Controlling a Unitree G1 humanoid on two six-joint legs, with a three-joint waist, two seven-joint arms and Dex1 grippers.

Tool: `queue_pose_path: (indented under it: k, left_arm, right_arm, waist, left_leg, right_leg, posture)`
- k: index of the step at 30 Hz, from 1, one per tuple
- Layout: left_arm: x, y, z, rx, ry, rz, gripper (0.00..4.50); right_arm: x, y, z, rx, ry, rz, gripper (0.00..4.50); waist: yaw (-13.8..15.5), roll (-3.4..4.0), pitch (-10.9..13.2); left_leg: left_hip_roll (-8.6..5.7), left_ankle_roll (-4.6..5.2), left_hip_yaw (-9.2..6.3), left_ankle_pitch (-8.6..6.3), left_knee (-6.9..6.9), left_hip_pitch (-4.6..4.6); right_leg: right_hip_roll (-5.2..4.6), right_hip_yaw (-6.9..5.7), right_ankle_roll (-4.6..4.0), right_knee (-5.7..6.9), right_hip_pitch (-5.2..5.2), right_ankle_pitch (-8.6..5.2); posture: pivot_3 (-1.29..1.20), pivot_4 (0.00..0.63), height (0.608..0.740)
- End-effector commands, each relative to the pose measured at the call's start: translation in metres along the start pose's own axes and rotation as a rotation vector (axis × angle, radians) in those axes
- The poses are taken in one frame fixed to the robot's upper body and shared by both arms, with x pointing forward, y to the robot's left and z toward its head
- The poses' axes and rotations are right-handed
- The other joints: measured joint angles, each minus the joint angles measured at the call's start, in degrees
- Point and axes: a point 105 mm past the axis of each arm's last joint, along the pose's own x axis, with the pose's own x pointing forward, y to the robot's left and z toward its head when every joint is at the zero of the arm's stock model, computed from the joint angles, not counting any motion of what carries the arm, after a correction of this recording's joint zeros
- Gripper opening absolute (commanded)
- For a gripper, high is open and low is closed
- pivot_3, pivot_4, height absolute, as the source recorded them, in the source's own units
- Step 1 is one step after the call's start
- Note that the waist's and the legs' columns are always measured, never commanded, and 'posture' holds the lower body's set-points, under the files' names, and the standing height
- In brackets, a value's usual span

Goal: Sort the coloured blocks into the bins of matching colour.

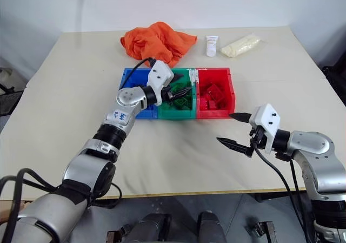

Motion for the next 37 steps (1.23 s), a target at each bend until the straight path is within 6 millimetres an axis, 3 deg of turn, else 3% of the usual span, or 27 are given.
queue_pose_path:
  k: [1,3,7,11,17,22,26,31,37]
  left_arm:
    - [-0.001,0.005,0.016,0.057,-0.056,-0.012,4.08]
    - [-0.003,0.003,0.020,0.049,-0.076,-0.038,4.45]
    - [-0.013,-0.001,0.031,0.050,-0.129,-0.086,4.45]
    - [-0.037,-0.008,0.037,-0.009,-0.167,-0.144,4.45]
    - [-0.098,-0.026,0.021,-0.151,-0.051,-0.244,4.45]
    - [-0.156,-0.038,0.013,-0.155,-0.020,-0.301,4.45]
    - [-0.216,-0.016,-0.004,-0.132,0.054,-0.150,4.45]
    - [-0.258,0.000,-0.026,-0.138,0.150,-0.048,4.45]
    - [-0.263,0.007,-0.026,-0.135,0.127,0.006,4.45]
  right_arm:
    - [-0.008,-0.002,0.011,-0.028,-0.028,-0.032,4.50]
    - [-0.008,-0.003,0.011,-0.027,-0.027,-0.033,4.50]
    - [-0.007,-0.005,0.012,-0.030,-0.027,-0.028,4.50]
    - [-0.002,-0.009,0.014,-0.037,-0.032,-0.010,4.50]
    - [0.001,-0.014,0.013,-0.039,-0.025,0.016,4.50]
    - [-0.002,-0.021,0.010,-0.031,-0.004,0.035,4.50]
    - [-0.015,-0.032,-0.006,-0.013,0.072,0.039,4.50]
    - [-0.023,-0.041,-0.016,-0.005,0.108,0.043,4.50]
    - [-0.018,-0.045,-0.014,-0.012,0.091,0.048,4.50]
  waist:
    - [0.0,0.00,0.0]
    - [0.1,-0.01,0.0]
    - [0.1,0.00,0.0]
    - [-0.5,0.01,0.0]
    - [-1.2,0.03,0.0]
    - [-1.2,0.04,0.0]
    - [-1.3,0.06,0.0]
    - [-0.9,0.07,0.0]
    - [-1.0,0.08,0.0]
  left_leg:
    - [0.00,0.00,0.00,0.00,0.00,0.00]
    - [0.00,0.00,0.00,0.00,0.01,-0.02]
    - [0.00,0.00,-0.01,0.00,0.04,-0.02]
    - [0.05,0.00,0.04,0.00,0.00,0.00]
    - [0.08,0.00,-0.06,0.00,0.00,0.00]
    - [0.07,-0.01,-0.16,0.00,0.02,0.01]
    - [0.08,-0.01,-0.20,-0.01,-0.01,0.02]
    - [0.05,-0.01,-0.26,-0.02,-0.01,0.05]
    - [0.06,0.00,-0.28,-0.03,-0.05,0.04]
  right_leg:
    - [0.00,0.00,0.00,0.01,0.00,0.00]
    - [0.00,0.00,0.00,0.03,-0.03,0.00]
    - [0.00,0.02,0.00,0.04,-0.03,0.00]
    - [0.01,0.12,0.00,0.08,-0.08,0.00]
    - [0.00,0.21,0.00,0.08,-0.08,0.00]
    - [-0.04,0.26,-0.01,0.02,0.01,0.00]
    - [-0.05,0.28,-0.02,-0.05,0.04,-0.01]
    - [-0.09,0.27,-0.04,-0.13,0.16,-0.01]
    - [-0.09,0.26,-0.04,-0.13,0.14,-0.02]
  posture:
    - [0.00,0.150,0.740]
    - [0.00,0.150,0.740]
    - [0.00,0.150,0.740]
    - [0.00,0.150,0.740]
    - [0.00,0.150,0.740]
    - [0.00,0.150,0.740]
    - [0.00,0.150,0.740]
    - [0.00,0.150,0.740]
    - [0.00,0.150,0.740]
